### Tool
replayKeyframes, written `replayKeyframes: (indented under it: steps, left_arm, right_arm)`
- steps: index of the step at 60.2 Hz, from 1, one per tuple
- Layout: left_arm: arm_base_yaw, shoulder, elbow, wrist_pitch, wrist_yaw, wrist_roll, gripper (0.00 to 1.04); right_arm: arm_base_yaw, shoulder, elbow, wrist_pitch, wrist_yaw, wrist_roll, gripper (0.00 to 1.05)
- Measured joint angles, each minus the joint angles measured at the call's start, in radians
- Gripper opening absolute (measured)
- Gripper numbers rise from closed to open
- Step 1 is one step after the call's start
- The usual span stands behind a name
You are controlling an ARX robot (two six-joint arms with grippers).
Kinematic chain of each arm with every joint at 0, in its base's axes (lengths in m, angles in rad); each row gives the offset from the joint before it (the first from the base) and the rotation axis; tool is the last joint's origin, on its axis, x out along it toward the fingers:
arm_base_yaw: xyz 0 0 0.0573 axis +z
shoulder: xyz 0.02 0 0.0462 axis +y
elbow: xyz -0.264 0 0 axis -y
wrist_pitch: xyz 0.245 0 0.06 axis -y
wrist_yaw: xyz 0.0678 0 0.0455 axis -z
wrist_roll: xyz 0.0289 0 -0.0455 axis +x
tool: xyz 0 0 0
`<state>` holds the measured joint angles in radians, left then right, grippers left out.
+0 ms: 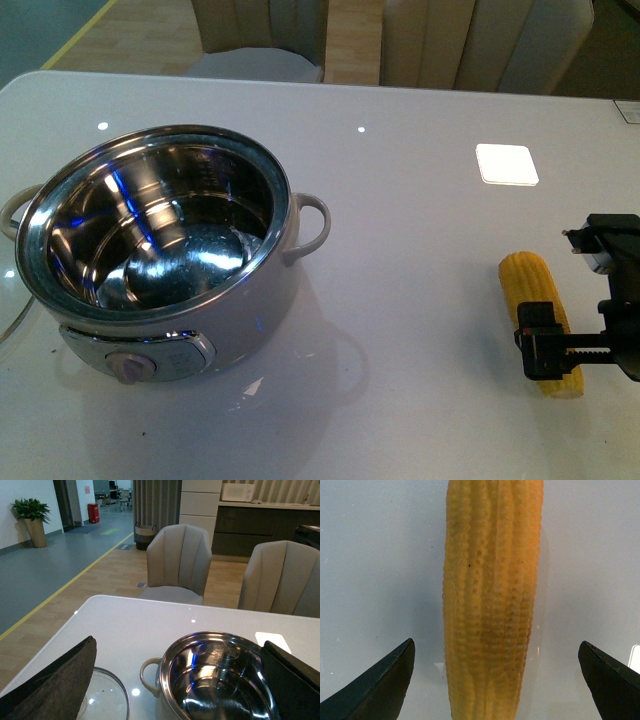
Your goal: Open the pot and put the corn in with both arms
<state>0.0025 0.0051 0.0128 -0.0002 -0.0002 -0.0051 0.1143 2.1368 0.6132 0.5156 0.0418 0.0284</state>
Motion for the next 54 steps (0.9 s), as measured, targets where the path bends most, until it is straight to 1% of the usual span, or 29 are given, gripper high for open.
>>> replayKeyframes:
  steps: [17,20,26,27,32,34,35,37,41,44,46,54]
  left_arm:
    - [0.0,0.0,0.0,0.0,0.0,0.0,0.98]
    - [0.0,0.0,0.0,0.0,0.0,0.0,0.98]
    - [0.0,0.0,0.0,0.0,0.0,0.0,0.98]
    - [0.0,0.0,0.0,0.0,0.0,0.0,0.98]
    - [0.0,0.0,0.0,0.0,0.0,0.0,0.98]
    - [0.0,0.0,0.0,0.0,0.0,0.0,0.98]
    - [0.0,0.0,0.0,0.0,0.0,0.0,0.98]
    - [0.0,0.0,0.0,0.0,0.0,0.0,0.98]
    - [0.0,0.0,0.0,0.0,0.0,0.0,0.98]
    - [0.0,0.0,0.0,0.0,0.0,0.0,0.98]
    - [0.0,0.0,0.0,0.0,0.0,0.0,0.98]
    - [0.0,0.0,0.0,0.0,0.0,0.0,0.98]
  right_arm:
    - [0.03,0.107,0.088,-0.012,0.039,0.012,0.96]
    - [0.032,0.118,0.095,-0.014,0.041,0.015,0.95]
    - [0.036,0.135,0.105,-0.021,0.045,0.024,0.78]
    - [0.037,0.137,0.106,-0.023,0.046,0.024,0.72]
    - [0.037,0.138,0.106,-0.022,0.044,0.024,0.61]
    - [0.036,0.138,0.103,-0.019,0.044,0.023,0.56]
    - [0.036,0.138,0.1,-0.018,0.043,0.022,0.52]
    - [0.035,0.138,0.098,-0.016,0.04,0.021,0.49]
    - [0.028,0.126,0.074,-0.006,0.025,0.006,0.39]
    - [0.02,0.109,0.047,-0.005,0.008,-0.004,0.34]
    - [0.014,0.095,0.027,-0.005,-0.006,-0.012,0.33]
    - [-0.024,-0.052,-0.075,-0.037,-0.075,-0.048,0.38]
